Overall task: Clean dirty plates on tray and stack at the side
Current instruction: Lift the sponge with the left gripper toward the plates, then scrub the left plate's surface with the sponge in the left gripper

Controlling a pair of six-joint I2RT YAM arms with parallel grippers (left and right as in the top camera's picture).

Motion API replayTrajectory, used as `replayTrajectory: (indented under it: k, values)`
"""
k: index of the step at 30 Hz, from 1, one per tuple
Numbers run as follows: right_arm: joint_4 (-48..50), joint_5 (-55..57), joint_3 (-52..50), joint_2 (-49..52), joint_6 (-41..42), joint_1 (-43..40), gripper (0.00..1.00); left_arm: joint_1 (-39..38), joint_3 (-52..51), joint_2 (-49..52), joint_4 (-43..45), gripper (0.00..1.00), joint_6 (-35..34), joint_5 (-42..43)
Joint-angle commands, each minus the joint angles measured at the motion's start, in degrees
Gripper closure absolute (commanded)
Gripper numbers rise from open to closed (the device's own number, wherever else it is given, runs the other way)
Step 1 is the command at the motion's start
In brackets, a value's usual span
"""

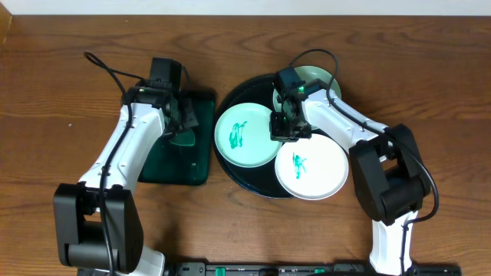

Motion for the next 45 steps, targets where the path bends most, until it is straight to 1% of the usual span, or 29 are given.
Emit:
replayTrajectory:
  k: [1, 20, 24, 29, 35, 36, 40, 45]
  values:
    - [-0.7, -0.6, -0.8, 1.5, -1.5, 1.2, 0.99, 0.2, 0.3, -1.6, -0.5, 0.93, -0.3, 1.4]
    - [-0.7, -0.6, -0.8, 1.5, -1.5, 1.2, 0.99, 0.2, 0.3, -1.6, -1.0, 0.93, -0.3, 1.4]
    - [-0.7, -0.6, -0.8, 1.5, -1.5, 1.2, 0.99, -0.5, 0.5, -1.6, -0.9, 0.93, -0.3, 4.5]
    - [-0.5, -0.6, -0.8, 1.5, -1.5, 1.2, 0.99, -4.1, 1.8, -1.6, -0.9, 0.93, -1.4, 8.4]
    - [-0.5, -0.6, -0.8, 1.5, -1.5, 1.2, 0.99, -10.8, 2.9, -1.6, 1.5, 0.93, -2.7, 8.6]
    - [-0.6, -0.6, -0.8, 1.5, -1.5, 1.2, 0.99, -12.2, 2.9, -1.3, 2.8, 0.93, -4.5, 8.2]
    - [-0.8, -0.6, -0.8, 1.5, -1.5, 1.2, 0.99, -13.0, 2.9, 1.2, 5.2, 0.93, -7.6, 8.4]
    - [-1.0, -0.6, -0.8, 1.5, -1.5, 1.2, 0.99, -13.0, 2.9, 7.5, 8.2, 0.93, -8.0, 11.2]
